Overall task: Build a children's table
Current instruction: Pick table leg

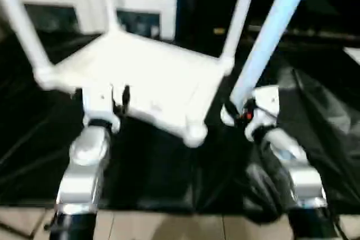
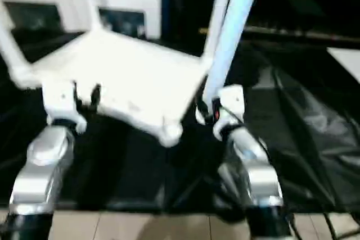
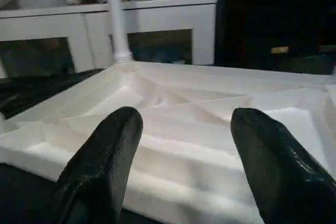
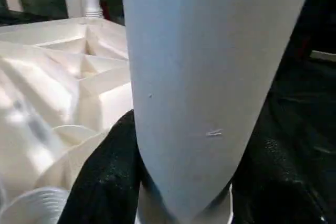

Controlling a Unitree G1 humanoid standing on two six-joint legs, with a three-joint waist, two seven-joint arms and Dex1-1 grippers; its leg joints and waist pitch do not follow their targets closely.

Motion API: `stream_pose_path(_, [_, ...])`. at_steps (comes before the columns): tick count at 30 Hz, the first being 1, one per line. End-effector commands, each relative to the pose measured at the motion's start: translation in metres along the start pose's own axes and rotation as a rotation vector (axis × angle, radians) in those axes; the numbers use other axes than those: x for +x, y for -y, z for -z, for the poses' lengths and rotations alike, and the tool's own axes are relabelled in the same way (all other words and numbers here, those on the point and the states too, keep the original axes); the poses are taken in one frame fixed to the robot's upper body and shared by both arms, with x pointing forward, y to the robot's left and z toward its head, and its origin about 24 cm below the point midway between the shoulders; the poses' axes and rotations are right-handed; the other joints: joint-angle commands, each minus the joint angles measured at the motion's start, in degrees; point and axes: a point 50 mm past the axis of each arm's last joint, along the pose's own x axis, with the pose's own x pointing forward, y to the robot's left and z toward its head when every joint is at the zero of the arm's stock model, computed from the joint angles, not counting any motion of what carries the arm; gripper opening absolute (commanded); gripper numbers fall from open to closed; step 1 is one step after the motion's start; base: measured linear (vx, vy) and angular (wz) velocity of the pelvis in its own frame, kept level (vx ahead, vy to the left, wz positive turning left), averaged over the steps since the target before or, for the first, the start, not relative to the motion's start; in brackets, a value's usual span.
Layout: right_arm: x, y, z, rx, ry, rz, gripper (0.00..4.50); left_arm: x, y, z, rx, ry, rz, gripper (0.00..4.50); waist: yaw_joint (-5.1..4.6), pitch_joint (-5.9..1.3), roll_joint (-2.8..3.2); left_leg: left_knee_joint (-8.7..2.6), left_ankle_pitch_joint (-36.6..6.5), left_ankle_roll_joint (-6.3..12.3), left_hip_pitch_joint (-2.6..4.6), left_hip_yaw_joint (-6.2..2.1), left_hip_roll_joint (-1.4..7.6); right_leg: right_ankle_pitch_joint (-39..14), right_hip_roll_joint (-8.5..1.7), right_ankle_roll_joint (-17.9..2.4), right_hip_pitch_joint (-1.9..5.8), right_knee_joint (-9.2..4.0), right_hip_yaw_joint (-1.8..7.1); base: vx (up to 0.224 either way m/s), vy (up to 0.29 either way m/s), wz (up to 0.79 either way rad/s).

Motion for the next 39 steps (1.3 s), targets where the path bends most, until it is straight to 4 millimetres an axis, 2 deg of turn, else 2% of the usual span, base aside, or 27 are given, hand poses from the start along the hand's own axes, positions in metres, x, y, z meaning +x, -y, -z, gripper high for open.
stream_pose_path(1, [-0.004,0.008,-0.004,-0.005,0.008,0.028,1.89,0.001,0.008,0.001,-0.011,-0.012,0.045,3.21,3.08,-3.47,-1.47,2.43,-3.5,11.26,-3.12,-0.30,-0.52,-13.2,-8.99,-7.1,8.61,-10.55,9.14,0.053,-0.100,0.07])
stream_pose_path(2, [-0.004,0.008,-0.004,-0.005,0.008,0.028,1.89,0.001,0.008,0.001,-0.011,-0.012,0.045,3.21,3.35,-3.14,-1.17,3.59,0.8,6.83,-5.04,-1.14,-0.16,-19.3,-8.09,-8.5,9.73,-10.25,8.23,0.053,-0.100,0.07])
stream_pose_path(4, [-0.005,0.007,-0.003,-0.005,0.007,0.028,1.89,0.001,0.008,0.001,-0.011,-0.012,0.047,3.21,3.28,-2.21,0.43,2.03,4.6,3.78,-5.55,-1.69,1.56,-23.1,-7.92,-12.0,9.14,-11.14,6.14,0.060,-0.055,-0.06])
stream_pose_path(6, [-0.005,0.007,-0.003,-0.005,0.006,0.029,1.89,0.001,0.007,0.002,-0.011,-0.014,0.048,3.21,2.66,-1.64,2.71,-3.47,2.0,3.61,-2.18,-1.09,3.75,-27.0,-4.99,-12.7,7.42,-12.18,2.27,0.066,0.006,-0.05])
stream_pose_path(7, [-0.006,0.007,-0.003,-0.007,0.006,0.032,1.89,0.001,0.008,0.003,-0.015,-0.017,0.054,3.21,1.36,-1.50,4.62,-7.07,-6.7,2.82,-2.03,-2.33,5.50,-24.4,-1.31,-10.2,7.58,-9.83,-0.17,0.088,0.080,-0.02])
stream_pose_path(8, [-0.006,0.007,-0.003,-0.007,0.006,0.032,1.89,0.001,0.008,0.003,-0.015,-0.017,0.054,3.21,0.27,-1.89,4.82,-8.10,-12.0,3.09,0.91,-3.77,7.08,-21.0,0.25,-9.5,5.65,-8.34,-0.99,0.088,0.080,-0.02])
stream_pose_path(9, [-0.006,0.008,-0.003,-0.010,0.006,0.034,1.89,0.001,0.008,0.004,-0.020,-0.020,0.059,3.21,-1.20,-3.18,6.42,-9.33,-19.1,4.49,6.03,-7.42,9.59,-10.5,0.56,-9.5,2.96,-3.69,-1.57,0.110,0.065,0.02])
stream_pose_path(10, [-0.006,0.008,-0.005,-0.016,0.009,0.039,1.89,0.001,0.009,0.004,-0.021,-0.021,0.066,3.21,-2.31,-2.95,5.58,-9.64,-16.7,9.54,7.19,-8.87,10.52,-4.6,0.40,-5.8,0.62,-0.99,-1.54,0.109,0.036,0.08])
stream_pose_path(12, [-0.009,0.013,-0.007,-0.014,0.014,0.061,1.89,0.002,0.013,0.005,-0.011,-0.024,0.092,3.21,-2.69,-2.44,4.16,-9.35,-13.4,16.94,6.86,-7.68,9.85,-0.9,-1.01,-1.8,-0.72,-0.65,-0.59,0.101,0.020,0.09])
stream_pose_path(13, [-0.010,0.014,-0.008,-0.012,0.014,0.061,1.89,0.003,0.014,0.003,-0.014,-0.022,0.097,3.21,-2.74,-2.19,2.95,-8.43,-12.0,17.60,5.09,-5.16,6.74,1.4,-2.18,-2.6,0.77,-4.03,0.49,0.093,-0.049,0.06])
stream_pose_path(14, [-0.010,0.015,-0.008,-0.012,0.014,0.059,1.89,0.003,0.015,0.002,-0.016,-0.020,0.100,3.21,-0.90,-2.77,0.61,-4.39,-10.5,14.37,-0.26,-0.46,1.26,-3.0,-4.92,-7.1,7.04,-8.99,4.39,0.093,-0.049,0.06])
stream_pose_path(15, [-0.010,0.015,-0.008,-0.012,0.014,0.059,1.89,0.003,0.015,0.002,-0.016,-0.020,0.102,3.21,-0.12,-3.43,-0.48,-0.95,-7.5,13.31,-2.42,0.43,-0.96,-7.4,-6.74,-8.2,10.15,-10.45,6.99,0.082,-0.070,0.07])
stream_pose_path(16, [-0.010,0.014,-0.007,-0.010,0.010,0.058,1.89,0.005,0.016,-0.001,-0.017,-0.013,0.117,3.21,1.72,-3.32,-0.31,2.90,-1.4,10.24,-5.30,-0.88,0.27,-14.3,-9.75,-12.2,12.17,-11.57,9.10,0.084,-0.060,-0.02])
stream_pose_path(17, [-0.010,0.014,-0.006,-0.010,0.007,0.057,1.89,0.005,0.016,-0.002,-0.019,-0.010,0.123,3.21,1.77,-2.89,0.30,3.35,3.2,6.96,-7.16,-1.58,0.95,-15.0,-9.14,-14.1,12.54,-11.19,7.20,0.084,-0.060,-0.02])
stream_pose_path(19, [-0.010,0.011,-0.004,-0.014,-0.001,0.053,1.89,0.007,0.017,-0.004,-0.028,-0.007,0.148,3.21,1.65,-2.37,2.41,-0.94,6.8,5.50,-6.06,-1.85,2.59,-15.8,-6.14,-16.0,10.79,-11.23,3.46,0.101,-0.005,-0.05])
stream_pose_path(20, [-0.010,0.010,-0.003,-0.016,-0.004,0.050,1.89,0.008,0.018,-0.004,-0.049,0.001,0.175,3.21,1.39,-2.49,3.48,-3.41,7.4,5.44,-4.50,-1.46,3.32,-17.0,-4.54,-15.1,10.31,-11.52,1.65,0.105,0.026,-0.01])
stream_pose_path(21, [-0.010,0.010,-0.002,-0.019,-0.006,0.051,1.89,0.009,0.022,-0.004,-0.049,-0.006,0.222,3.21,0.16,-2.38,5.83,-6.96,4.1,5.64,-1.70,-3.05,5.28,-12.2,-0.04,-10.7,8.01,-8.61,-1.35,0.133,0.076,-0.01])
stream_pose_path(22, [-0.010,0.010,-0.001,-0.020,-0.007,0.051,1.89,0.009,0.023,-0.004,-0.049,-0.008,0.236,3.21,-2.14,-3.32,6.25,-7.15,4.3,11.63,3.37,-7.20,8.90,-5.7,1.38,-7.8,2.85,-2.72,-1.58,0.140,0.073,0.00])
stream_pose_path(23, [-0.010,0.010,-0.001,-0.021,-0.007,0.051,1.89,0.009,0.025,-0.003,-0.042,-0.018,0.271,3.21,-2.35,-4.27,5.69,-5.79,15.2,18.92,4.94,-8.77,10.40,-0.3,-0.31,-4.8,0.61,-1.11,-0.42,0.140,0.073,0.00])
stream_pose_path(24, [-0.012,0.013,-0.004,-0.011,0.000,0.049,1.89,0.006,0.040,0.000,0.000,-0.045,0.537,3.21,-1.93,-4.10,4.96,-4.79,23.4,21.82,4.52,-8.64,10.60,2.9,-1.29,-3.1,-0.26,-1.38,0.69,0.104,0.038,0.09])
stream_pose_path(25, [-0.011,0.018,-0.007,-0.003,0.003,0.041,1.89,0.000,0.047,0.001,0.037,-0.053,0.800,3.21,-0.22,-4.18,3.95,-2.68,35.8,22.29,2.38,-6.77,8.86,10.3,-3.92,-1.1,-0.65,-3.52,3.39,0.000,0.000,0.00])
stream_pose_path(26, [-0.011,0.020,-0.009,-0.004,0.003,0.036,1.89,-0.001,0.047,0.001,0.045,-0.051,0.884,3.21,0.10,-4.41,2.33,-1.79,37.2,19.83,0.50,-5.13,6.28,16.3,-4.70,-1.0,0.78,-4.75,4.51,0.000,0.000,0.00])
stream_pose_path(28, [-0.010,0.021,-0.010,-0.013,0.003,0.020,1.89,-0.001,0.045,0.003,0.092,-0.073,0.965,3.57,1.98,-5.06,1.33,-2.25,29.9,10.75,-3.36,-1.68,1.65,39.3,-3.30,-4.1,4.17,-2.89,4.35,0.000,0.000,0.00])
stream_pose_path(29, [-0.008,0.023,-0.012,-0.017,0.006,0.004,1.89,0.000,0.042,0.005,0.166,-0.106,1.052,3.57,2.07,-4.82,1.31,-3.26,22.3,8.34,-3.76,-1.44,2.11,39.0,-3.14,-5.2,4.59,-3.20,3.77,0.000,0.000,0.00])
stream_pose_path(34, [-0.006,0.025,-0.017,-0.015,0.011,-0.121,1.89,0.013,0.031,0.006,0.325,-0.259,1.301,4.00,1.03,-2.63,3.73,-6.39,-4.1,1.61,-1.88,-1.19,4.67,3.0,-3.32,-13.5,3.51,-5.78,3.33,-0.057,-0.022,-0.01])
stream_pose_path(36, [-0.007,0.025,-0.018,-0.029,0.006,-0.146,1.89,0.015,0.030,0.005,0.334,-0.284,1.335,4.02,0.83,-2.05,3.36,-7.15,-12.2,-0.50,-1.20,-0.42,4.95,-7.3,-3.43,-14.2,3.27,-7.16,3.51,-0.076,-0.001,0.04])
stream_pose_path(39, [-0.008,0.023,-0.018,-0.042,-0.004,-0.206,1.89,0.020,0.028,0.011,0.453,-0.360,1.389,4.02,1.10,-2.16,3.11,-7.33,-11.3,-1.59,-1.34,0.35,5.25,-12.1,-3.96,-12.5,3.32,-7.81,4.07,-0.057,0.006,0.02])
